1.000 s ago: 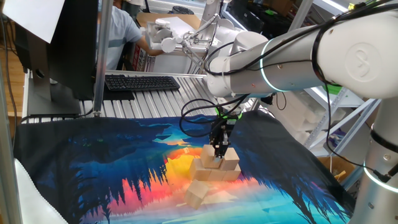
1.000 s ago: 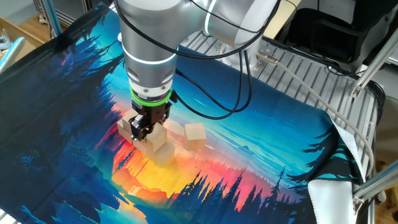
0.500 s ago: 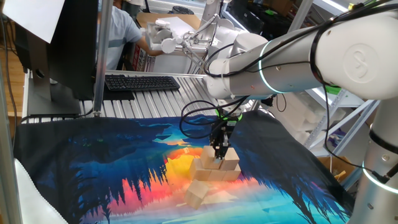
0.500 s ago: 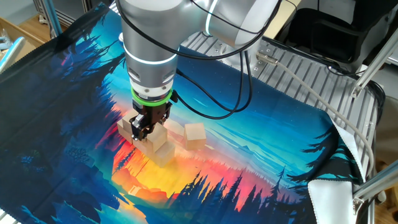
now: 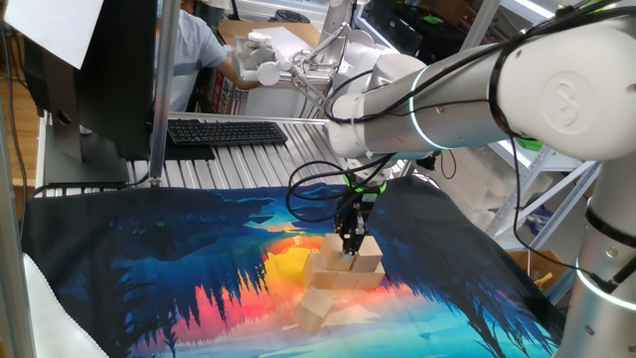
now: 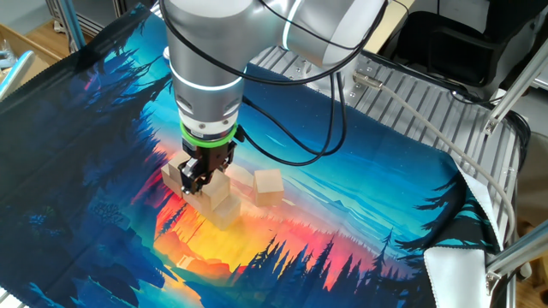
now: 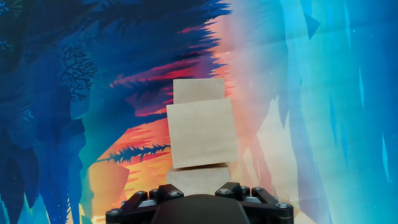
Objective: Stack the blocks into a pyramid shape
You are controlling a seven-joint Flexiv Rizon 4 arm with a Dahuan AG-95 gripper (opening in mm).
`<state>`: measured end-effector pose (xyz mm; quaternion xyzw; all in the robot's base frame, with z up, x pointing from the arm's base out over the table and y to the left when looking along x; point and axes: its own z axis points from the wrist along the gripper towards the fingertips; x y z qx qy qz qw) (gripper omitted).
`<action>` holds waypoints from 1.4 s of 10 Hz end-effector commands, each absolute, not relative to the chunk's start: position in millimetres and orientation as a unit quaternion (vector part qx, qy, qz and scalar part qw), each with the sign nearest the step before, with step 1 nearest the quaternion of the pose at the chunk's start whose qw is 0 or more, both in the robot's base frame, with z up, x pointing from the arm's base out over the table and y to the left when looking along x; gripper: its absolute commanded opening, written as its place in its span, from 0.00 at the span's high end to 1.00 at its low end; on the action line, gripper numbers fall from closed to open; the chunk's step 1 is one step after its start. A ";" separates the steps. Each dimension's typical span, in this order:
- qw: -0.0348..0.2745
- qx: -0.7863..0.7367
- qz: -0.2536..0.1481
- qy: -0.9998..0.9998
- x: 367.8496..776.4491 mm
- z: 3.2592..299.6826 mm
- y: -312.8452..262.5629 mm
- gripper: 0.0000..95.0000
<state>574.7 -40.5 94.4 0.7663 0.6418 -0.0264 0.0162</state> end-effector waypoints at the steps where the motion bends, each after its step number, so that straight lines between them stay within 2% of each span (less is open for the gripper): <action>1: 0.016 0.767 -0.026 0.640 574.3 94.2 -40.0 0.60; 2: 0.016 0.768 -0.026 0.640 574.3 94.2 -40.0 0.40; 3: 0.016 0.768 -0.026 0.639 574.3 94.2 -40.0 0.40; 4: 0.017 0.768 -0.026 0.639 574.3 94.2 -40.0 0.20; 5: 0.017 0.768 -0.025 0.640 574.3 94.2 -40.0 0.20; 6: 0.017 0.768 -0.025 0.639 574.6 94.3 -39.9 0.00; 7: 0.017 0.768 -0.025 0.640 574.6 95.2 -38.9 0.00; 8: 0.016 0.765 -0.024 0.643 573.7 99.1 -34.6 0.20; 14: 0.010 0.694 -0.022 0.720 568.6 130.7 -5.6 0.20</action>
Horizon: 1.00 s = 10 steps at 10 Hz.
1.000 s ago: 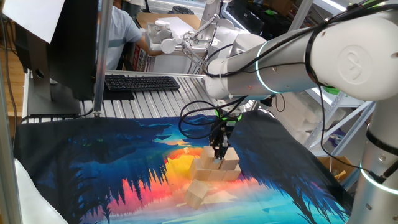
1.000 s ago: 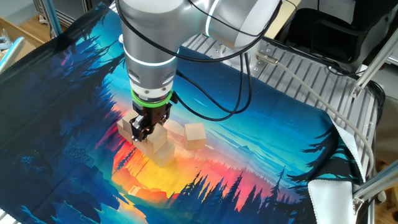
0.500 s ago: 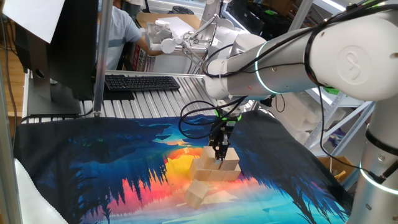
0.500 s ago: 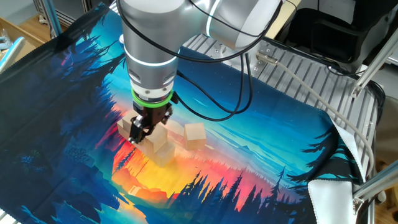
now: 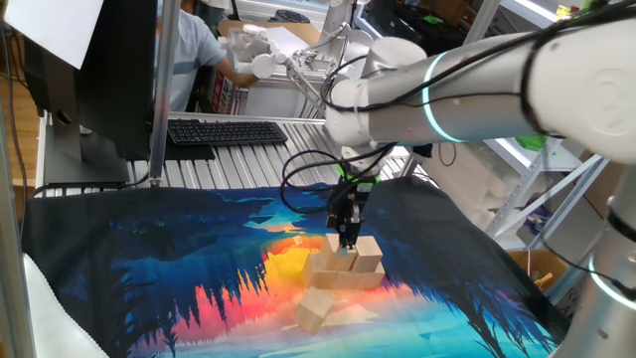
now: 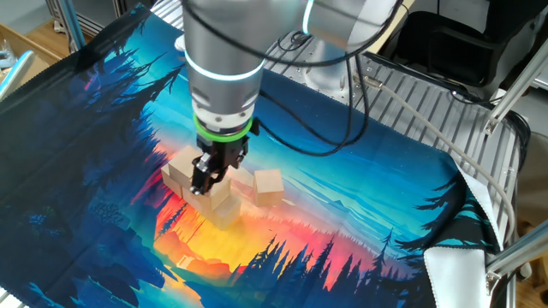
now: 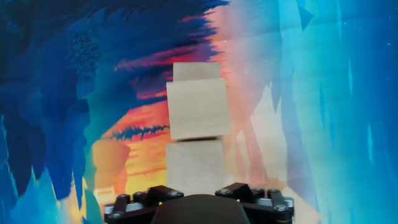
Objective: Stack the blocks into a pyramid shape
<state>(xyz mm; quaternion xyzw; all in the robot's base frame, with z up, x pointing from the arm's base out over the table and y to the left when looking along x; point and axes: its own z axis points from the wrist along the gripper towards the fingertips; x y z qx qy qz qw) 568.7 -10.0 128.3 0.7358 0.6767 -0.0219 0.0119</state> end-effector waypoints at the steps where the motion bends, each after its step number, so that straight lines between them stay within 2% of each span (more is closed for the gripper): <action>1: 0.003 0.663 -0.017 0.748 565.7 135.7 -1.5 0.20; 3: -0.019 0.628 0.001 0.778 569.8 140.2 3.0 0.20; 4: -0.026 0.604 -0.005 0.796 573.1 141.0 4.0 0.40; 8: -0.040 0.521 -0.050 0.851 592.4 147.3 7.9 0.40; 9: -0.033 0.491 -0.073 0.868 592.4 147.3 7.9 0.40; 10: -0.035 0.476 -0.068 0.876 592.4 147.3 7.9 0.40</action>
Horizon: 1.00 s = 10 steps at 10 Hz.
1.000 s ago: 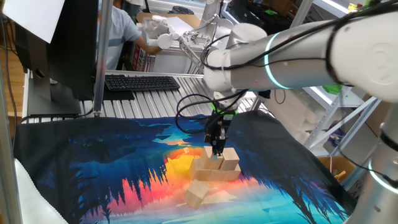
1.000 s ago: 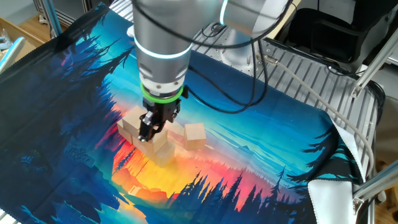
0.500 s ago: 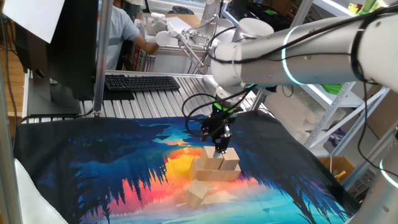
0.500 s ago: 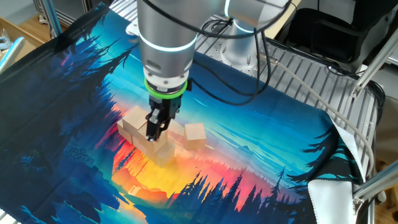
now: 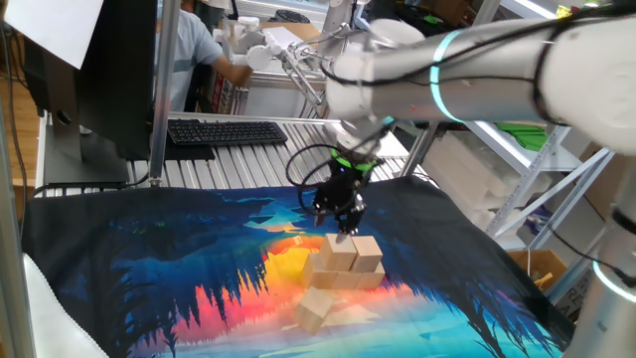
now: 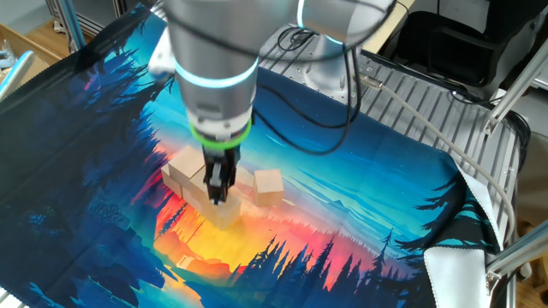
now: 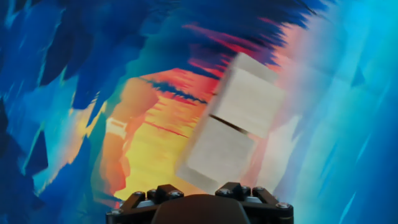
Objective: Stack the blocks into a pyramid shape
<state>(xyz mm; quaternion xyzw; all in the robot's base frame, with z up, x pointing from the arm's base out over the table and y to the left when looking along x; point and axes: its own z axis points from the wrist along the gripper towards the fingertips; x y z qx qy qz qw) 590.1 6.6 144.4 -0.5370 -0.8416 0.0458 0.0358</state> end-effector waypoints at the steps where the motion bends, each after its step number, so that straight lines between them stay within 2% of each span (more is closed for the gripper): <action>1: 0.035 -0.474 0.066 -0.877 592.4 147.3 7.9 0.40; 2: 0.036 -0.493 0.062 -0.867 592.4 147.3 7.9 0.20; 6: 0.033 -0.503 0.052 -0.862 592.4 147.3 7.9 0.20; 10: 0.029 -0.491 0.023 -0.870 592.4 147.3 7.9 0.20</action>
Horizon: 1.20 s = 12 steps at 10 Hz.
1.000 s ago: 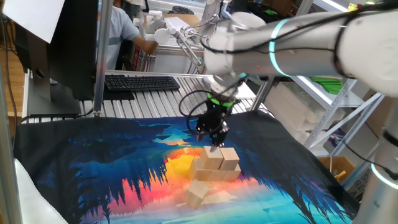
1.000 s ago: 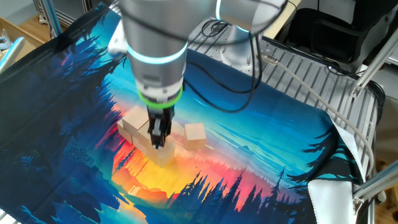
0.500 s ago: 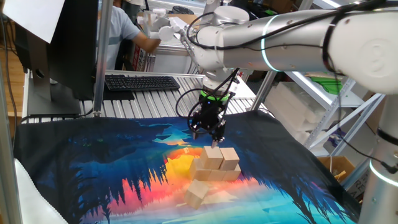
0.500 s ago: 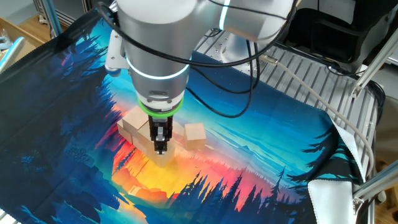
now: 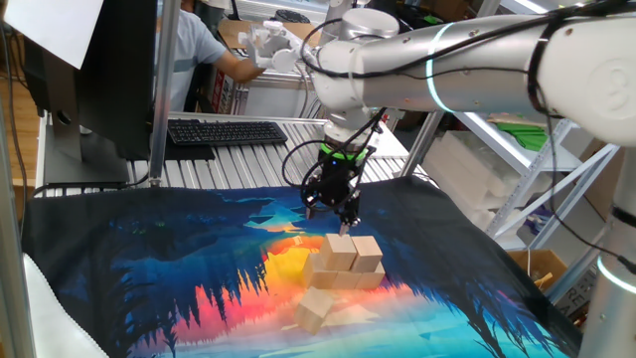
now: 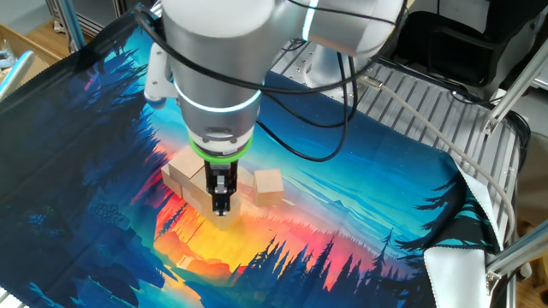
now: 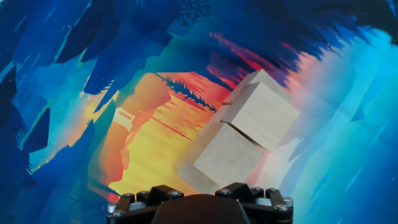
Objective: Stack the blocks into a pyramid shape
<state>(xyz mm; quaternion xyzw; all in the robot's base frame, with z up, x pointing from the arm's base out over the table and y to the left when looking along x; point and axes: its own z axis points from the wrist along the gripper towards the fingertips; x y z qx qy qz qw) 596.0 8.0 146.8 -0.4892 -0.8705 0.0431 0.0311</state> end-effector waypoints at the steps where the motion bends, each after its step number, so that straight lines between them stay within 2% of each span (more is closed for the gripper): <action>1: 0.034 -0.499 0.013 -0.866 592.4 147.3 7.9 0.20; 8: 0.042 -0.494 0.010 -0.869 559.5 153.0 29.9 0.20; 12: 0.023 -0.475 0.022 -0.879 547.0 145.4 39.6 0.20</action>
